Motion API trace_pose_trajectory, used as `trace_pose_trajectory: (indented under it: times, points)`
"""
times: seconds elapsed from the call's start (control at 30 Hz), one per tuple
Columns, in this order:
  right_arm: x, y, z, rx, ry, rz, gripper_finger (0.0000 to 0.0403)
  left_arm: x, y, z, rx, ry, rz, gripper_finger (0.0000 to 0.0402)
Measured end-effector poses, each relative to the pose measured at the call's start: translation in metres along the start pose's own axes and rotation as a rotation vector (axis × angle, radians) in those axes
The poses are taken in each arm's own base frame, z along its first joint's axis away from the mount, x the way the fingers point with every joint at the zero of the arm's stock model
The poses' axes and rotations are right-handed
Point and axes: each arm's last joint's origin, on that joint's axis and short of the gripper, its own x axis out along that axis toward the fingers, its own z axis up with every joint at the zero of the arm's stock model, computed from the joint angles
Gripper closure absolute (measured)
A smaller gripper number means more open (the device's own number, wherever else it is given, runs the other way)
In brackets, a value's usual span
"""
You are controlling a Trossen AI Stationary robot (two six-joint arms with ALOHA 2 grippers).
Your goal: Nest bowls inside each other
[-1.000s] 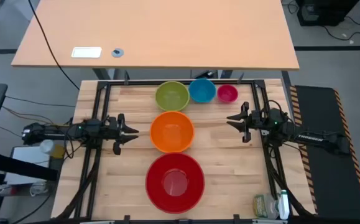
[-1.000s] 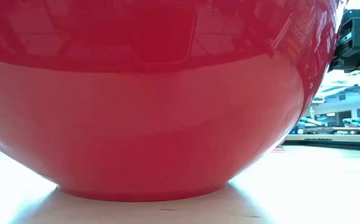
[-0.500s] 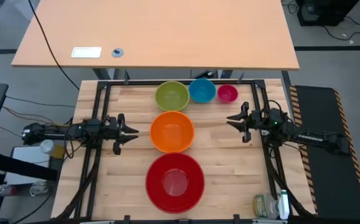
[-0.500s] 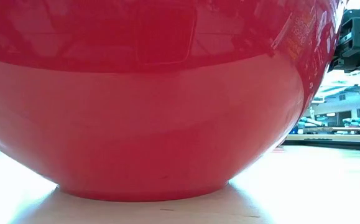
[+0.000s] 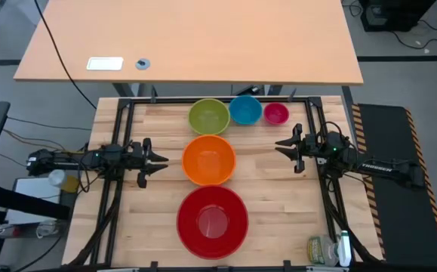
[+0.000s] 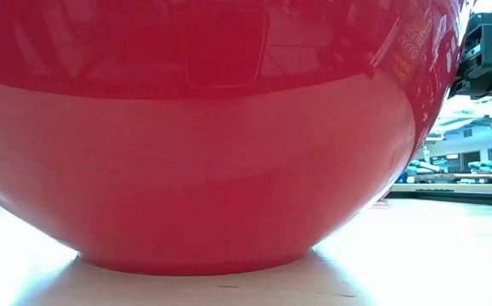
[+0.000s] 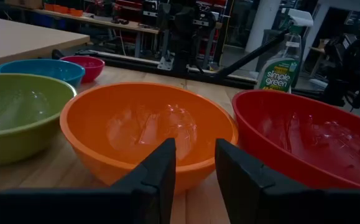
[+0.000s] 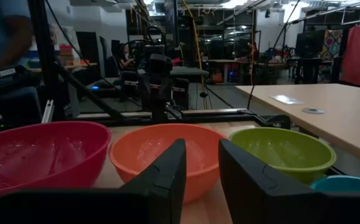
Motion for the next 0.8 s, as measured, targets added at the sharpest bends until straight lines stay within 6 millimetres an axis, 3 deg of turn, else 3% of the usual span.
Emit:
trace_pose_trajectory:
  times: [0.57, 0.8]
  points:
    - [0.0, 0.0, 0.0, 0.0, 0.0, 0.0, 0.03, 0.0, 0.0, 0.001, -0.053, -0.009, -0.001, 0.0288]
    - [0.0, 0.0, 0.0, 0.0, 0.0, 0.0, 0.03, -0.002, -0.001, 0.022, -0.253, -0.241, 0.031, 0.0288]
